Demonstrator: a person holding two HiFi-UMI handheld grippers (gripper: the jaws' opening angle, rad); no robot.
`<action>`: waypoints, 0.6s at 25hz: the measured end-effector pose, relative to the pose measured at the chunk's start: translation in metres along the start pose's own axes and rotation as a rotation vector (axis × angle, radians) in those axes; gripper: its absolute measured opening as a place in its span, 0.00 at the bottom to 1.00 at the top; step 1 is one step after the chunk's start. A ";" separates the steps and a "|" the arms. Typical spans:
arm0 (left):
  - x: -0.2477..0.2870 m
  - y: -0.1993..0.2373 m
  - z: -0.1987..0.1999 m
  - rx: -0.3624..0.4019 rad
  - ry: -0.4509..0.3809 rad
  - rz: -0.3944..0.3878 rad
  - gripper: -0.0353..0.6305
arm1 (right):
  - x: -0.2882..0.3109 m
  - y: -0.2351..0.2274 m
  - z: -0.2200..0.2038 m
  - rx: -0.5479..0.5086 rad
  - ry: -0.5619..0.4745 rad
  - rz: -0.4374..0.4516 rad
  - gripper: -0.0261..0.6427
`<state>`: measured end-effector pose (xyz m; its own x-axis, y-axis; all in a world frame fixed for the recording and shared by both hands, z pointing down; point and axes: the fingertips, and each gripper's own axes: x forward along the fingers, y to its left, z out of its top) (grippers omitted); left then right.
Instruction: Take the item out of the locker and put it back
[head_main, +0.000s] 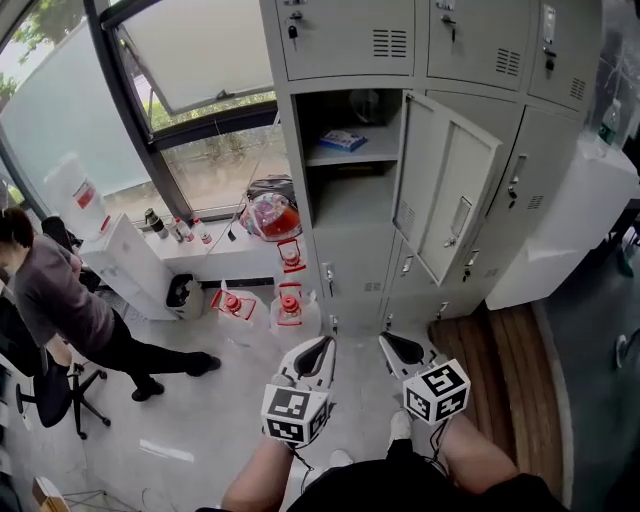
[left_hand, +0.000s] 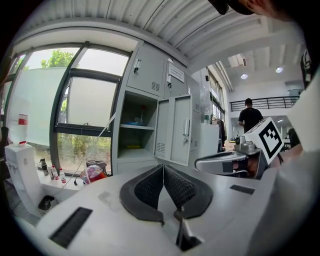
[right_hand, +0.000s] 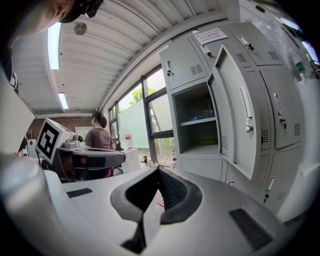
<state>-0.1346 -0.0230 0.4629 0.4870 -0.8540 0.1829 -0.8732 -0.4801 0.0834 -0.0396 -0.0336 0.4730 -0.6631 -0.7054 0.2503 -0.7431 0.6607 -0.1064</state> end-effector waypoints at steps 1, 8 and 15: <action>-0.001 0.000 -0.001 0.001 0.000 -0.006 0.08 | 0.000 0.002 -0.001 0.000 0.001 -0.003 0.12; -0.009 -0.003 -0.002 0.004 0.003 -0.031 0.08 | -0.002 0.012 -0.003 0.006 -0.010 -0.012 0.12; -0.016 -0.007 -0.004 0.006 0.004 -0.042 0.08 | -0.002 0.020 -0.004 0.000 -0.009 -0.004 0.11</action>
<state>-0.1364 -0.0054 0.4638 0.5231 -0.8323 0.1837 -0.8520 -0.5167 0.0848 -0.0527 -0.0182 0.4739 -0.6611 -0.7104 0.2416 -0.7456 0.6579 -0.1056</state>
